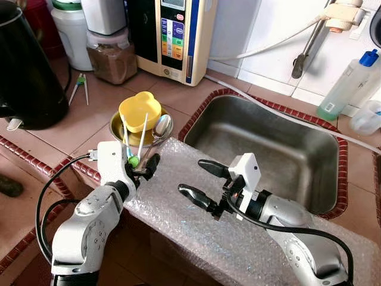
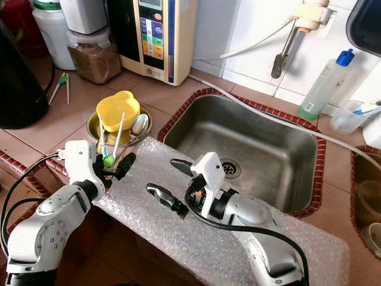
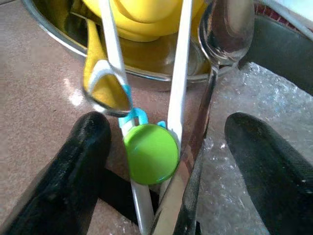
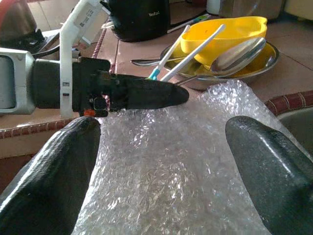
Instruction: Kitchen organization
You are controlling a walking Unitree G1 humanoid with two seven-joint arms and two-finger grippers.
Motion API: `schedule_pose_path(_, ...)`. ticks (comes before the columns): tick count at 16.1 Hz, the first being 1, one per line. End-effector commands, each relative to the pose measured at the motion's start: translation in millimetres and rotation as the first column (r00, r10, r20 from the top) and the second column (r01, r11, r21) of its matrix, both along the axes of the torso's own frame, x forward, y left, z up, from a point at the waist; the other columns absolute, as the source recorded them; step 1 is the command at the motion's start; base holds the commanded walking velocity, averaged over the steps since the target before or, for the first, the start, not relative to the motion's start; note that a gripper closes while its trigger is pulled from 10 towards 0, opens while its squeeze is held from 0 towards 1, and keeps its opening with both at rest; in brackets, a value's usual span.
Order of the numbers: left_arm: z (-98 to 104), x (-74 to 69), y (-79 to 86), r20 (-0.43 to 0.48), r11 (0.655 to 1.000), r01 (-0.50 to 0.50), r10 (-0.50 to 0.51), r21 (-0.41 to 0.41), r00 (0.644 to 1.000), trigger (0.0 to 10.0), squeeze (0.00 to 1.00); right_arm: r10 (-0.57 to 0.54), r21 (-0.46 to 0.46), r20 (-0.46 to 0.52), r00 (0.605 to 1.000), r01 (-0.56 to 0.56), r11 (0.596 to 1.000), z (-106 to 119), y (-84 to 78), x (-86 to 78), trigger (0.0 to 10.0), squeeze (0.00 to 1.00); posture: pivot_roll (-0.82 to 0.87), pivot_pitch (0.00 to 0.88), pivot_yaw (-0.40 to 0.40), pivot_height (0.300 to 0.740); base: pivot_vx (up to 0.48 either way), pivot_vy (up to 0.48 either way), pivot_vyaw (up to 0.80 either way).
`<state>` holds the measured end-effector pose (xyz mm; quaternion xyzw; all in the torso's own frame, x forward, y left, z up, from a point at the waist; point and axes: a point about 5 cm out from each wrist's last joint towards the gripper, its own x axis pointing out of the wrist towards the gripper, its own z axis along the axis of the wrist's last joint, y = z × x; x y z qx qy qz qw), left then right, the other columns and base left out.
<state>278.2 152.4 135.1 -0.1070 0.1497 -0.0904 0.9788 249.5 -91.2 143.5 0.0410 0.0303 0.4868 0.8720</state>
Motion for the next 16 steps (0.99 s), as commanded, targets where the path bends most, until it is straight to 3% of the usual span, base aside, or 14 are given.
schedule_pose_path(1, -7.5, -1.5, -3.0, -0.034, 1.0, 0.021, -0.021, -0.008, 0.999, 0.0, 0.0, -0.006, -0.002, 0.016, 1.0, 0.006, 1.0, 2.8, -1.1, -1.2, 10.0, 0.0, 0.0, 0.099, -0.045, 0.74, 0.0, 0.0, 0.0)
schedule_pose_path(8, -12.2, -1.1, -0.3, -0.041, 1.0, 0.003, -0.004, -0.024, 0.999, 0.0, 0.0, 0.0, -0.007, 0.016, 1.0, 0.0, 1.0, 2.8, -1.8, -0.9, 10.0, 0.0, 0.0, 0.101, -0.053, 0.74, 0.0, 0.0, 0.0)
schedule_pose_path(16, -8.9, 4.6, 6.5, 0.014, 0.998, -0.046, 0.046, -0.044, 0.999, 0.0, 0.0, -0.003, -0.005, 0.017, 1.0, 0.003, 1.0, 3.2, -0.5, 0.3, 10.0, 0.0, 0.0, 0.096, -0.051, 0.74, 0.0, 0.0, 0.0)
